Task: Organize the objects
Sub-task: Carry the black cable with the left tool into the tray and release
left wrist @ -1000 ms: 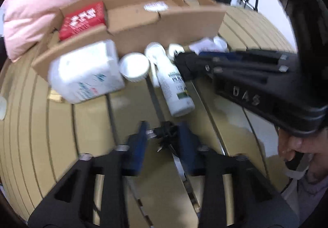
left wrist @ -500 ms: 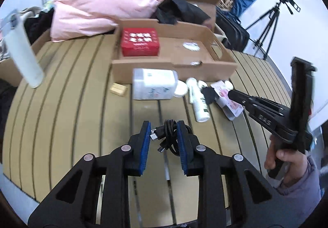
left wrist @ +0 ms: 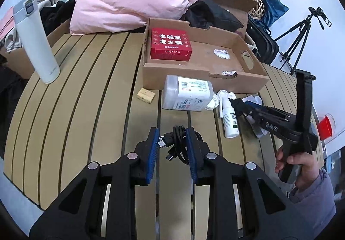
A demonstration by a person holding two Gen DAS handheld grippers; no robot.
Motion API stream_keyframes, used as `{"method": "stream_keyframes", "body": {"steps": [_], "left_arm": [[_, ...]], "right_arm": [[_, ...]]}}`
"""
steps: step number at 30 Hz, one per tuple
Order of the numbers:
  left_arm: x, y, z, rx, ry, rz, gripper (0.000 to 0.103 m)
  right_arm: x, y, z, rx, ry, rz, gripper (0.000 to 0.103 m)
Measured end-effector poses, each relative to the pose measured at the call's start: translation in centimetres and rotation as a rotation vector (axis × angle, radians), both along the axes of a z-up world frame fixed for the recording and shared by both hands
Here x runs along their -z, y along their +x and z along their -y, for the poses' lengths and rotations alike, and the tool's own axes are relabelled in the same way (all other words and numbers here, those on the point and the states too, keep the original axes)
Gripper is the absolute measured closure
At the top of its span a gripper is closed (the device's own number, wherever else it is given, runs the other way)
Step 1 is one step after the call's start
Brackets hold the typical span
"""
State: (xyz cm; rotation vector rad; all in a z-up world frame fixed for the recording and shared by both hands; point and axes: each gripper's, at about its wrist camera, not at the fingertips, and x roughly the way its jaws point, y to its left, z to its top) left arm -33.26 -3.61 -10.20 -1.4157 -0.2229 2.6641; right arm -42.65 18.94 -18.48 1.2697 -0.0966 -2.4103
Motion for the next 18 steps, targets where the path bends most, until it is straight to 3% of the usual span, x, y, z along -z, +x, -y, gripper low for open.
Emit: {"method": "stream_keyframes", "body": {"steps": [1,2,3,8,10,11,12,16,17,18], "left_arm": [[0.1,-0.1,0.0,-0.002,0.002,0.0,0.081],[0.2,-0.1,-0.1,0.0,0.006,0.0,0.081],[0.3,-0.2,-0.2,0.001,0.01,0.002,0.081],[1.0,-0.5,-0.4,0.004,0.013,0.017,0.081],[0.9,-0.4,-0.5,0.005,0.012,0.014,0.081],[0.9,-0.3,-0.5,0.006,0.012,0.012,0.081],[0.8,-0.2,-0.5,0.006,0.011,0.009,0.081],[0.5,0.2,-0.3,-0.002,0.01,0.004,0.081],[0.3,0.3,-0.3,-0.006,0.01,0.002,0.081],[0.1,0.5,-0.2,-0.008,0.01,-0.002,0.081]], "right_arm": [[0.0,0.1,0.1,-0.019,-0.019,0.004,0.06],[0.0,0.1,0.1,-0.035,-0.031,0.012,0.029],[0.1,0.1,0.3,-0.067,-0.057,0.027,0.011],[0.9,0.2,1.8,-0.073,0.061,-0.013,0.011],[1.1,-0.5,1.4,-0.066,0.009,0.005,0.012],[1.3,-0.8,1.0,-0.055,-0.025,0.02,0.02],[1.6,-1.2,0.4,-0.03,-0.05,0.036,0.04],[1.5,-1.3,-0.7,-0.021,-0.108,0.057,0.056],[1.1,-1.1,-0.8,-0.015,-0.097,0.043,0.075],[0.8,-0.9,-0.8,-0.003,-0.068,0.037,0.075]]}}
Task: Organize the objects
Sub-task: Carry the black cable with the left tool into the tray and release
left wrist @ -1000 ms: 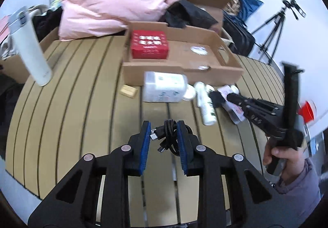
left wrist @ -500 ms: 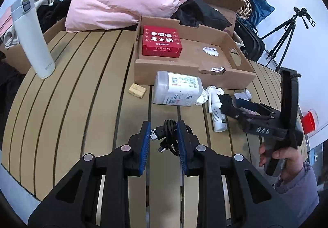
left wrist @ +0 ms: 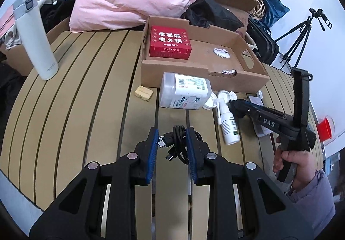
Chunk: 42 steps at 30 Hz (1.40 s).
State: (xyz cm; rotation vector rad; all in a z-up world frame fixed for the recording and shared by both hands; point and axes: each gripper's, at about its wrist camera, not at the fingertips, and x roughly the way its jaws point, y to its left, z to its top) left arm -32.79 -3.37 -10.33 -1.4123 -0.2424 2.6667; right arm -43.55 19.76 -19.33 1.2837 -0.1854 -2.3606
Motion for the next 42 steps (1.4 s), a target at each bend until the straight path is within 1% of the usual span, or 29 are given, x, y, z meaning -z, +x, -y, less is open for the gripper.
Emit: {"method": "stream_keyframes", "body": {"steps": [3,5,8,10,11,14,17,18,21,23,24,26,27,28,29,30,31,32,33,34,35,36,37,38,39,40,41,42], "left_arm": [[-0.9,0.8,0.2,-0.007,-0.007,-0.012,0.081],[-2.0,2.0,0.4,-0.009,-0.014,-0.034,0.081],[-4.1,4.6,0.6,0.002,-0.009,-0.08,0.081],[-5.3,6.1,0.8,0.021,0.017,-0.103,0.081],[-5.6,6.3,0.8,0.023,0.023,-0.109,0.081],[-6.7,5.8,0.7,0.03,0.021,-0.123,0.081],[-7.9,3.5,0.8,0.052,0.038,-0.127,0.081],[-8.4,2.5,0.7,0.062,0.035,-0.131,0.081],[-9.5,-2.6,0.6,0.092,0.029,-0.122,0.081],[-9.1,-7.0,0.4,0.099,0.012,-0.077,0.081],[-8.4,-9.2,0.3,0.102,-0.012,-0.055,0.081],[-6.5,-13.5,0.3,0.07,-0.048,0.01,0.081],[-5.6,-14.9,0.5,0.057,-0.062,0.033,0.081],[-4.1,-16.8,0.7,0.03,-0.08,0.058,0.081],[-3.3,-17.7,0.8,0.023,-0.089,0.072,0.081],[-2.5,-18.5,1.0,0.016,-0.083,0.085,0.08],[-1.8,-19.1,1.2,0.014,-0.069,0.092,0.078],[-1.3,-19.6,1.4,0.008,-0.066,0.09,0.068],[-1.1,-19.7,1.6,0.003,-0.074,0.081,0.062],[-1.0,-19.7,1.7,0.009,-0.087,0.063,0.047],[-1.1,-19.5,1.7,0.023,-0.094,0.044,0.038],[-1.3,-19.2,1.9,0.03,-0.11,0.022,0.038],[-1.6,-19.0,2.1,0.039,-0.113,0.011,0.034],[-1.9,-18.9,2.4,0.041,-0.105,0.006,0.021],[-2.4,-18.7,3.0,0.03,-0.097,-0.002,0.017],[-2.8,-18.4,3.6,0.012,-0.089,-0.017,0.008],[-3.2,-18.1,3.9,-0.001,-0.085,-0.032,0.008],[-3.6,-17.8,4.2,-0.012,-0.09,-0.044,0.008]], "right_arm": [[-0.8,1.2,0.1,-0.01,-0.005,-0.016,0.075],[-2.4,2.9,0.4,-0.01,0.021,-0.052,0.075],[-6.7,7.5,0.7,-0.02,0.033,-0.15,0.075],[-9.8,11.6,0.9,-0.029,0.059,-0.215,0.075],[-10.9,13.1,1.0,-0.033,0.056,-0.228,0.075],[-13.5,17.1,1.5,-0.052,0.017,-0.252,0.075],[-14.8,17.8,1.7,-0.06,0.013,-0.252,0.075],[-15.5,17.4,1.9,-0.065,0.026,-0.265,0.075],[-17.2,14.6,2.3,-0.078,0.028,-0.276,0.075],[-17.9,10.7,3.1,-0.104,-0.001,-0.255,0.075],[-17.9,7.8,3.8,-0.108,0.0,-0.228,0.075],[-17.0,3.4,4.9,-0.106,0.011,-0.18,0.075],[-16.2,0.4,6.1,-0.095,0.026,-0.144,0.075],[-15.4,-1.4,6.9,-0.097,0.031,-0.111,0.075],[-14.1,-3.8,7.9,-0.083,0.049,-0.069,0.075],[-13.1,-5.1,8.6,-0.071,0.065,-0.046,0.075],[-11.6,-6.7,9.3,-0.074,0.064,-0.006,0.074],[-10.4,-8.0,9.7,-0.065,0.05,0.028,0.072],[-9.2,-9.1,9.9,-0.047,0.033,0.065,0.072],[-7.9,-10.1,10.2,-0.032,0.021,0.101,0.072],[-6.9,-10.8,10.4,-0.029,0.005,0.133,0.069],[-6.0,-11.4,10.6,-0.033,-0.013,0.169,0.058],[-5.1,-11.7,10.9,-0.04,-0.012,0.201,0.049],[-4.7,-11.9,11.1,-0.036,0.007,0.203,0.033],[-4.6,-11.8,11.1,-0.029,0.019,0.181,0.017],[-4.8,-11.6,10.8,-0.02,0.015,0.152,0.011],[-4.9,-11.6,10.7,-0.018,-0.006,0.142,0.003],[-5.1,-11.5,10.3,-0.013,-0.033,0.148,0.0]]}}
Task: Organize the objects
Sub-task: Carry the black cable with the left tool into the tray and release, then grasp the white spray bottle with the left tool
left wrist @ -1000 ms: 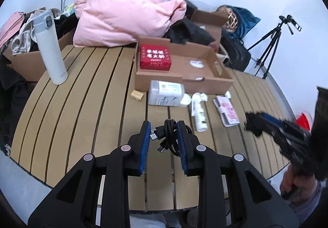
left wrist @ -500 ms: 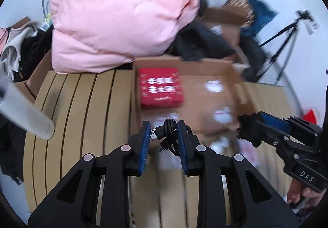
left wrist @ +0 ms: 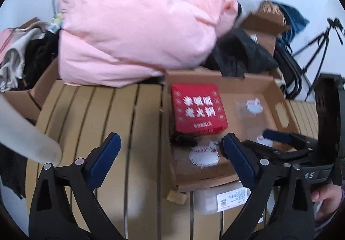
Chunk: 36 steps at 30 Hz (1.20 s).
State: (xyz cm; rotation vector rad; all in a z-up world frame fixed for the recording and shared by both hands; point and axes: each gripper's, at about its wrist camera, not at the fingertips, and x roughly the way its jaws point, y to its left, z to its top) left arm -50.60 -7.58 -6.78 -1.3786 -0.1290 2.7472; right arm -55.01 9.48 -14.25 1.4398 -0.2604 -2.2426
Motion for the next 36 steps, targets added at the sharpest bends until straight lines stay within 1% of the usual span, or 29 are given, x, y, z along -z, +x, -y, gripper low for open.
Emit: {"method": "stream_keyframes", "body": {"steps": [2,3,4,5,6,8,11,12,13,16,18,19,20,22,25,28,30,34,36], "left_arm": [[-0.8,1.1,0.2,-0.013,-0.041,-0.01,0.007],[-1.2,1.9,0.2,-0.02,-0.06,-0.019,0.007],[-1.8,3.5,0.1,-0.021,-0.08,-0.041,0.007],[-2.3,4.6,-0.1,-0.014,-0.087,-0.059,0.006],[-2.9,6.4,-0.2,-0.012,-0.093,-0.083,0.006],[-4.0,9.6,-0.4,-0.01,-0.085,-0.111,0.001],[-5.4,15.4,-0.6,-0.011,-0.042,-0.154,0.0],[-5.6,18.0,-0.9,-0.013,-0.033,-0.163,0.0],[-5.7,19.6,-1.2,-0.011,-0.033,-0.166,0.0],[-5.5,24.9,-1.6,-0.026,0.004,-0.179,0.0],[-5.0,27.9,-1.8,-0.049,0.027,-0.171,0.0],[-4.6,29.6,-2.0,-0.065,0.026,-0.164,0.0],[-4.3,30.5,-2.2,-0.07,0.024,-0.162,0.0],[-3.5,32.6,-3.0,-0.056,0.021,-0.151,0.0],[-2.8,33.9,-4.4,-0.009,0.0,-0.14,0.0],[-2.6,34.3,-5.4,0.005,-0.014,-0.137,0.0],[-2.5,34.5,-5.9,0.011,-0.016,-0.139,0.0],[-2.1,34.1,-7.1,0.039,-0.028,-0.143,0.0],[-1.3,33.5,-7.6,0.053,-0.011,-0.147,0.0]], "right_arm": [[-0.6,0.3,-0.6,0.006,-0.02,0.001,0.0],[-1.2,0.8,-0.8,0.004,-0.008,-0.01,0.0],[-1.8,1.2,-1.0,0.005,0.008,-0.025,0.0],[-2.5,2.0,-1.3,0.004,0.02,-0.046,0.0],[-3.5,3.6,-1.7,-0.001,0.037,-0.078,0.0],[-5.2,6.3,-2.5,0.0,0.067,-0.136,0.0],[-8.3,12.8,-4.2,0.008,0.132,-0.255,0.0],[-9.0,14.8,-4.7,0.011,0.153,-0.277,0.0],[-9.6,17.2,-5.5,0.012,0.155,-0.292,0.0],[-10.4,23.2,-7.6,0.015,0.117,-0.294,0.0],[-10.4,27.2,-8.8,0.028,0.156,-0.3,0.0],[-10.3,28.6,-9.1,0.04,0.182,-0.311,0.0],[-10.0,30.2,-9.4,0.052,0.211,-0.321,0.0],[-9.5,33.1,-10.1,0.071,0.235,-0.322,0.0],[-8.5,36.4,-11.1,0.08,0.272,-0.314,0.0],[-7.6,37.7,-11.8,0.081,0.291,-0.289,0.0],[-7.3,38.1,-12.3,0.087,0.275,-0.282,0.0],[-7.2,38.3,-13.1,0.121,0.242,-0.301,0.0],[-6.9,37.9,-13.7,0.138,0.209,-0.287,0.0]]}}
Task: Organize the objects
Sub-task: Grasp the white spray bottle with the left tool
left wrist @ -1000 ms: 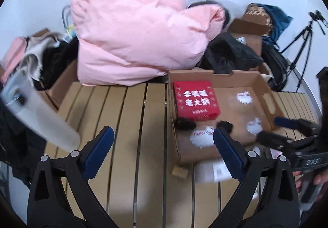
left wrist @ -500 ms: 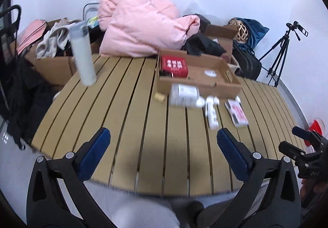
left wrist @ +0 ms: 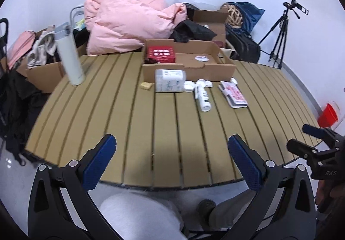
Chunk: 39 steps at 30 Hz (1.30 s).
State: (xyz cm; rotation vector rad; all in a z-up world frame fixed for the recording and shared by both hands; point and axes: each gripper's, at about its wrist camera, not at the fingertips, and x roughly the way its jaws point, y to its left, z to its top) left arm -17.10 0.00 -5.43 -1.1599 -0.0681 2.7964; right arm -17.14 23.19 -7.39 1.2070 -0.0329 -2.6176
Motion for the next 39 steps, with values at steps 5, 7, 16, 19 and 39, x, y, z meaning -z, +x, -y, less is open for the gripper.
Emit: {"method": "stream_keyframes", "body": {"steps": [5,7,16,19,39], "left_arm": [[2.4,-3.9,-3.0,0.086,-0.002,0.025,0.002],[2.7,-6.4,-4.4,0.106,-0.037,0.024,0.005],[7.9,-18.0,-9.6,0.161,-0.074,0.171,0.017],[10.0,-20.9,-10.6,0.157,-0.113,0.215,0.021],[12.4,-22.4,-9.8,0.143,-0.09,0.284,0.073]], "right_arm": [[1.3,-1.5,-0.6,-0.013,-0.025,0.03,0.025],[1.4,-2.4,-0.8,-0.039,-0.038,0.019,0.027],[3.1,-12.5,-2.6,-0.011,-0.045,0.047,0.015],[4.4,-16.0,-2.9,0.006,-0.058,0.017,0.004],[13.1,-30.3,-5.4,0.112,-0.012,0.098,0.073]]}}
